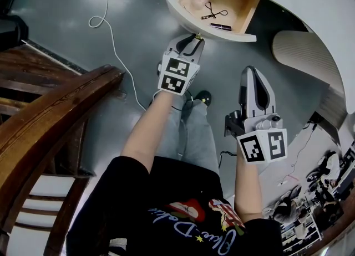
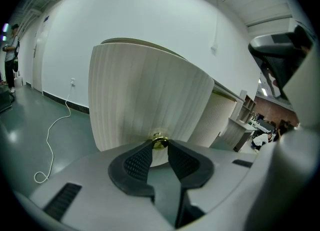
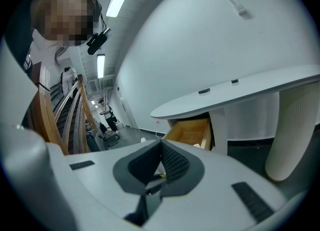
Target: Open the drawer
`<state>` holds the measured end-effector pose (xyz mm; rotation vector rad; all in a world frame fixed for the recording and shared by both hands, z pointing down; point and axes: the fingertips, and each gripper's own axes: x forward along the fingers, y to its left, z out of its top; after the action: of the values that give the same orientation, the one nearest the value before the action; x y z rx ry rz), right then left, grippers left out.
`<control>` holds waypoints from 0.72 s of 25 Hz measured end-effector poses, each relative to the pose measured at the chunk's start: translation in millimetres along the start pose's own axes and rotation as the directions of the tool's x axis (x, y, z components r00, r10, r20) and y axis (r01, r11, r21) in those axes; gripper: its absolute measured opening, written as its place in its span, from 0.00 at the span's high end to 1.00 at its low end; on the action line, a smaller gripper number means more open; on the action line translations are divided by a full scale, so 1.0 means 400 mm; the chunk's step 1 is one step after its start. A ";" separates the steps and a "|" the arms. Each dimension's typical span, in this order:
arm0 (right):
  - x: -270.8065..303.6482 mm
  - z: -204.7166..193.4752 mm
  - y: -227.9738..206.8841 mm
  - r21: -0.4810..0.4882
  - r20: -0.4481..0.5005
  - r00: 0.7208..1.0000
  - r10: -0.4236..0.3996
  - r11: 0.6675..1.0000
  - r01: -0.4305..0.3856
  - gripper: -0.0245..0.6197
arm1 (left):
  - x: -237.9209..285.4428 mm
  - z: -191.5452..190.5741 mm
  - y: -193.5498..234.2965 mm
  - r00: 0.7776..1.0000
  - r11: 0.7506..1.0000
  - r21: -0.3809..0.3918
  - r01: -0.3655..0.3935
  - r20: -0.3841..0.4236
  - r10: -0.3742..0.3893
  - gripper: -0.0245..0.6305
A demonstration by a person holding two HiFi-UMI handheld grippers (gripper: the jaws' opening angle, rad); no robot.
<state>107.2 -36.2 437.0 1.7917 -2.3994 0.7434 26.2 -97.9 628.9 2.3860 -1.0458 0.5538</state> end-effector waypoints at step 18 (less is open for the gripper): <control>0.020 0.029 -0.019 0.011 -0.011 1.000 0.012 1.000 -0.012 0.96 | -0.013 0.002 -0.007 1.000 1.000 -0.001 -0.004 -0.021 0.004 0.81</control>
<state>114.3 -49.7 432.0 1.7737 -2.4054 0.7671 25.0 -93.7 625.0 2.3723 -1.0421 0.5786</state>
